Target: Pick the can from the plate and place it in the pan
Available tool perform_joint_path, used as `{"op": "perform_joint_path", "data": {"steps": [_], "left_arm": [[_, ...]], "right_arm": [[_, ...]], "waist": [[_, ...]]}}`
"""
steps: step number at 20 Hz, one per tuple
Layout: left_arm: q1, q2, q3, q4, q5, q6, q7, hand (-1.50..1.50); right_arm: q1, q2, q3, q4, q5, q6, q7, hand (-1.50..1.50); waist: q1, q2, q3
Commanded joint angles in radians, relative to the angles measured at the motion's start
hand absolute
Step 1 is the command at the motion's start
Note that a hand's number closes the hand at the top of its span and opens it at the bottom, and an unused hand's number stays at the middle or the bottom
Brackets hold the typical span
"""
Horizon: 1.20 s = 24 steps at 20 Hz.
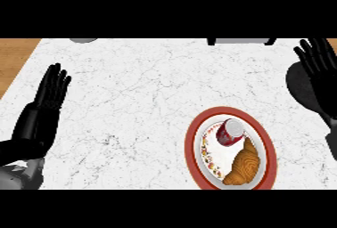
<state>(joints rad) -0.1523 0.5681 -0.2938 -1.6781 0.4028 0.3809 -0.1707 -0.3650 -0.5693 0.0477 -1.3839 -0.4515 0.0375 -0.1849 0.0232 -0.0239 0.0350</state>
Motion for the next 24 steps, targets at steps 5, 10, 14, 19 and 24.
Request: {"op": "perform_joint_path", "data": {"steps": [5, 10, 14, 19, 24], "left_arm": [[-0.037, 0.022, 0.086, 0.069, 0.085, 0.009, 0.212, 0.00], [0.030, -0.017, 0.072, 0.106, 0.123, -0.005, 0.224, 0.00], [-0.007, -0.061, 0.063, 0.158, 0.092, 0.004, 0.211, 0.00], [-0.008, -0.038, 0.062, 0.064, 0.088, 0.023, 0.309, 0.00], [-0.029, -0.088, 0.053, 0.117, 0.043, -0.007, 0.275, 0.00]], "right_arm": [[-0.128, 0.040, -0.022, -0.025, -0.139, 0.159, 0.026, 1.50], [0.137, -0.050, 0.039, -0.145, 0.216, -0.064, -0.117, 1.50], [0.338, -0.158, -0.019, -0.207, 0.232, -0.019, -0.121, -1.50], [0.362, -0.284, -0.045, -0.285, 0.350, 0.021, -0.123, -1.50], [0.268, -0.329, -0.049, -0.432, 0.349, 0.082, 0.102, -1.50]], "waist": [[-0.014, 0.027, -0.034], [-0.068, 0.016, -0.036], [-0.066, 0.021, -0.035], [-0.035, 0.020, -0.035], [-0.028, 0.021, -0.036]]}}
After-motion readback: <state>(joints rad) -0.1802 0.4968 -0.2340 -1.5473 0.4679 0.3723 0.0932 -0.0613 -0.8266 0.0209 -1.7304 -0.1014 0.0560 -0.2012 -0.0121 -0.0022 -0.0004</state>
